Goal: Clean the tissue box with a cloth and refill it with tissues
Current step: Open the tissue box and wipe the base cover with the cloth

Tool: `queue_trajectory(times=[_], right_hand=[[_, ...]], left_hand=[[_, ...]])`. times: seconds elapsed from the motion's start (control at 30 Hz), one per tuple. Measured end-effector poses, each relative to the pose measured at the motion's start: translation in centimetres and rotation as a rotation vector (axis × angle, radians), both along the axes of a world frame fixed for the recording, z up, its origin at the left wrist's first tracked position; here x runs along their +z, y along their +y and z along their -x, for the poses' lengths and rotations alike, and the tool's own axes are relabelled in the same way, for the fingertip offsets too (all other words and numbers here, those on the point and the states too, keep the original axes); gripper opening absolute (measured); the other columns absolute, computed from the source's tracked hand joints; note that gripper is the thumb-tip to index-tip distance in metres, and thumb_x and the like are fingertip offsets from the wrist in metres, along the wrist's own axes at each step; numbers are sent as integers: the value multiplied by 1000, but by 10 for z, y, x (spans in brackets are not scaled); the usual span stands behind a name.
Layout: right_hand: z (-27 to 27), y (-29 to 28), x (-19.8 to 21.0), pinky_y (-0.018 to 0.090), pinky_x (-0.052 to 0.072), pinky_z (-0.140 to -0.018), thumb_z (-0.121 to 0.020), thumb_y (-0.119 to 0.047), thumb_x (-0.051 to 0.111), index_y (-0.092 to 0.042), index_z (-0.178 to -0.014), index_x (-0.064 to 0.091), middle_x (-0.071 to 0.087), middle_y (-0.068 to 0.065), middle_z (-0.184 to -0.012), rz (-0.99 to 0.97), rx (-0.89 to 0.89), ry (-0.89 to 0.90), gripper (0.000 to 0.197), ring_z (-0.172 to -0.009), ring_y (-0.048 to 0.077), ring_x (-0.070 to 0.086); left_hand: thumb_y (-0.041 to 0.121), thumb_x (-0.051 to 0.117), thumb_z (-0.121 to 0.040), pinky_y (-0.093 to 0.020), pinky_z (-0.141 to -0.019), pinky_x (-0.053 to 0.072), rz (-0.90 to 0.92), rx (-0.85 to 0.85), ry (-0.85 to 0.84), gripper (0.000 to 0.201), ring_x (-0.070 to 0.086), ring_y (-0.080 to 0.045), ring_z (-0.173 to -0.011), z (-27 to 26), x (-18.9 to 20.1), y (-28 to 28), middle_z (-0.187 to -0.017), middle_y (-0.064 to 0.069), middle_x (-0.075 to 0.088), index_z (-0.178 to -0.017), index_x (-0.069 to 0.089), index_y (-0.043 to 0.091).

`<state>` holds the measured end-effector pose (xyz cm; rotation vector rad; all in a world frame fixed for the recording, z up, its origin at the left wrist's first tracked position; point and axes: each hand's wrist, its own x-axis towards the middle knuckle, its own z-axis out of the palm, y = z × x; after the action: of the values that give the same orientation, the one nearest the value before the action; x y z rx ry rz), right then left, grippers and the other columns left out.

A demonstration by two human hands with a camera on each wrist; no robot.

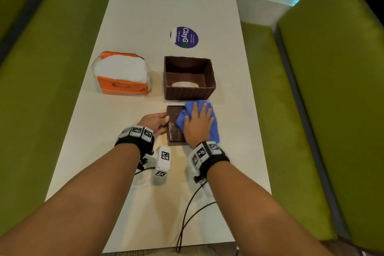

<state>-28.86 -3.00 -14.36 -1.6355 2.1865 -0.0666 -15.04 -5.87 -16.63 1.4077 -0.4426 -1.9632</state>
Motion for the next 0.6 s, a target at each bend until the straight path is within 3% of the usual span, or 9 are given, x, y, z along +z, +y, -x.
queue_trajectory(times=[0.13, 0.23, 0.33, 0.47, 0.6], right_hand=[[-25, 19, -6, 45, -1, -120, -100, -37, 31, -21, -152, 14, 0, 10, -162, 87, 225, -96, 57, -150, 28, -3], [-11, 16, -12, 45, 7, -120, -96, -47, 13, -25, -152, 15, 6, 8, -162, 112, 317, 8, 60, -150, 26, 4], [7, 6, -15, 45, 7, -120, -101, -41, 20, -27, -152, 10, 4, 6, -162, 77, 236, 92, 54, -150, 25, 4], [27, 0, -18, 40, 8, -120, -103, -32, 27, -25, -151, 13, 5, 6, -162, 102, 153, 94, 51, -150, 24, 5], [40, -4, -20, 35, 17, -119, -100, -20, 33, -18, -151, 16, 7, 8, -161, 127, 96, 89, 53, -149, 25, 10]], left_hand=[[-1, 44, -95, -17, -59, 57, -14, -5, -6, 38, 67, -11, -66, -2, -1, -1, -67, 2, 74, -133, 48, -3], [-1, 40, -97, -18, -54, 57, -21, -22, 5, 36, 69, -8, -56, -2, 6, 2, -62, 2, 74, -131, 49, 0], [-3, 41, -96, -20, -52, 57, -18, -19, 5, 37, 67, -4, -49, 1, 9, 3, -55, 4, 71, -132, 48, -2], [-3, 40, -96, -22, -58, 58, -21, -21, 11, 39, 68, -4, -53, 0, 10, 2, -59, 6, 72, -134, 46, -1], [-4, 40, -96, -23, -60, 58, -23, -18, 32, 38, 66, -14, -74, 0, 17, 5, -76, -1, 73, -133, 48, 0]])
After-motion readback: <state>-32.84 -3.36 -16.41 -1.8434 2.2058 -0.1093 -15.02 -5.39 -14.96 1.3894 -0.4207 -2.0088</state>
